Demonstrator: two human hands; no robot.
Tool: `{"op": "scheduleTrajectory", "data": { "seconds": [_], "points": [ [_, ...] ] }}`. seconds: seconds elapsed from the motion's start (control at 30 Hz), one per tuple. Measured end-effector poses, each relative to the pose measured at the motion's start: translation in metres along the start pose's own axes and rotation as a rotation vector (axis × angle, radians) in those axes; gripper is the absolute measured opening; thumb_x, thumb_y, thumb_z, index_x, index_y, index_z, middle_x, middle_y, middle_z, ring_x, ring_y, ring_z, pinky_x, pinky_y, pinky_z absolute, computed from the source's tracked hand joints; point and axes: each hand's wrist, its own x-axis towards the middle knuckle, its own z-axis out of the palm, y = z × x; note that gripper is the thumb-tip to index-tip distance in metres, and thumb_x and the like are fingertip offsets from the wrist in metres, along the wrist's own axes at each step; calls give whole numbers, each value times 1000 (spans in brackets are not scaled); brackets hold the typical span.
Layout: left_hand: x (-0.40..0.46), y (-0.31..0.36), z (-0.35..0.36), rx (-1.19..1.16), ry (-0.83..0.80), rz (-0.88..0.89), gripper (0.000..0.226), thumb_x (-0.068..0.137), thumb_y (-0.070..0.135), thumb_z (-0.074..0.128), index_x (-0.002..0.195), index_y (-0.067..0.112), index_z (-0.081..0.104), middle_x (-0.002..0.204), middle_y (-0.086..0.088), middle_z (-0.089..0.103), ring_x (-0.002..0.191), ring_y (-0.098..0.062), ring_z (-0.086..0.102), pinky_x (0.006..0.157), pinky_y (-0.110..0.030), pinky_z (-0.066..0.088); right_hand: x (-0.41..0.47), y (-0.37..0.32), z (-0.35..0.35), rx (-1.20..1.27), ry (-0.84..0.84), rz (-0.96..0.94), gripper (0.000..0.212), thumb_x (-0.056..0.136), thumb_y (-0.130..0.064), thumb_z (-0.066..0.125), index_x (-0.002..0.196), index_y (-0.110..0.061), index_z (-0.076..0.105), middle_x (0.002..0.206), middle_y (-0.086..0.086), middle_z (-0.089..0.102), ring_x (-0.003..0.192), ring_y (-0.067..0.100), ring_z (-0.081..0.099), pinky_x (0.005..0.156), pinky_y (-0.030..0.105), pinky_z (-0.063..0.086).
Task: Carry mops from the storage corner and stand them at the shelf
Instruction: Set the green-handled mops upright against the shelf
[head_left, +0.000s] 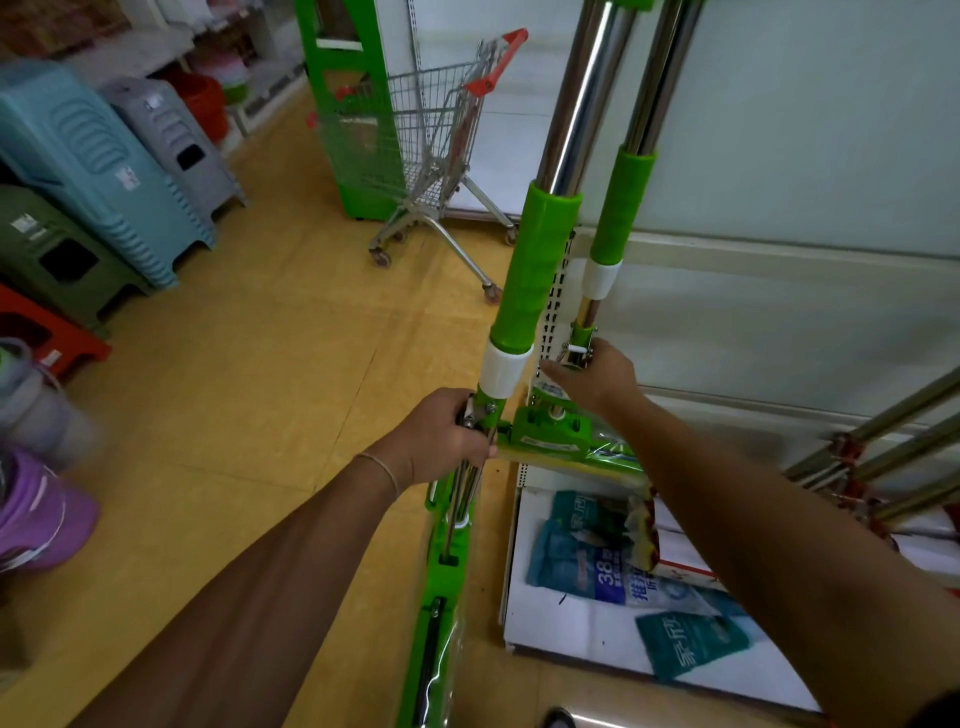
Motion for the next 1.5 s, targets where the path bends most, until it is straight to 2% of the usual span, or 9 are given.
{"op": "scheduleTrajectory", "data": {
  "seconds": [0.2, 0.5, 0.73, 0.83, 0.93, 1.07, 1.23, 1.4, 1.5],
  "points": [
    [-4, 4, 3, -23, 3, 23, 57, 43, 31, 67, 79, -11, 59, 76, -19, 63, 76, -27, 59, 80, -57, 51, 3, -6, 13, 85, 113, 65, 32, 89, -33, 69, 109, -16, 51, 100, 5, 64, 94, 26, 64, 77, 34, 51],
    [-3, 7, 7, -20, 6, 16, 58, 41, 31, 66, 79, -13, 58, 76, -20, 62, 77, -28, 59, 83, -59, 50, 3, -7, 6, 36, 62, 67, 48, 91, -33, 70, 123, -7, 45, 103, 6, 58, 88, 21, 55, 74, 30, 43],
    [-7, 8, 11, -19, 1, 9, 37, 44, 22, 68, 72, -1, 61, 73, -14, 64, 77, -28, 60, 83, -57, 51, 6, -13, -4, 38, -20, 156, 62, 83, -50, 74, 126, -11, 52, 120, 8, 63, 110, 28, 61, 90, 38, 51],
    [-8, 12, 13, -41, 3, -2, 16, 50, 9, 63, 67, 7, 60, 69, -6, 65, 77, -27, 62, 84, -54, 52, -12, -12, -13, 3, 37, 151, 64, 79, -43, 80, 125, -13, 49, 118, 9, 60, 108, 30, 60, 91, 43, 53],
    [-8, 15, 16, -39, -7, -2, 26, 51, 11, 63, 73, -3, 59, 74, -13, 62, 78, -25, 59, 86, -57, 51, -44, -11, -19, -78, 93, 79, 58, 80, -33, 78, 127, -11, 53, 121, 9, 62, 104, 29, 63, 88, 46, 56],
    [-4, 19, 23, -34, 20, -14, 24, 50, 13, 64, 72, 2, 61, 75, -13, 63, 81, -28, 61, 87, -57, 50, -90, -6, -10, -209, -151, -74, 45, 81, -32, 77, 122, -18, 64, 118, -2, 66, 101, 15, 61, 81, 31, 52],
    [0, 26, 37, -50, 48, -1, 21, 50, 10, 61, 69, 1, 61, 71, -10, 61, 69, -21, 54, 71, -40, 47, -131, -12, 2, 139, -595, -155, 61, 70, -22, 88, 124, -23, 60, 120, -10, 65, 109, 4, 60, 103, 32, 49],
    [3, 28, 48, -48, 94, -3, 31, 48, 12, 60, 75, -5, 59, 68, -12, 59, 66, -21, 52, 66, -38, 43, -146, -10, 22, 306, -320, -201, 60, 58, -44, 91, 109, -31, 61, 106, -11, 70, 99, 5, 67, 87, 40, 58],
    [4, 32, 53, -57, 138, -22, 19, 48, 12, 59, 66, 4, 59, 64, -7, 58, 63, -21, 51, 63, -36, 42, -150, -9, 32, 312, -196, -190, 58, 55, -50, 86, 105, -29, 62, 100, -10, 71, 93, 5, 68, 79, 38, 59]
  ]
}}
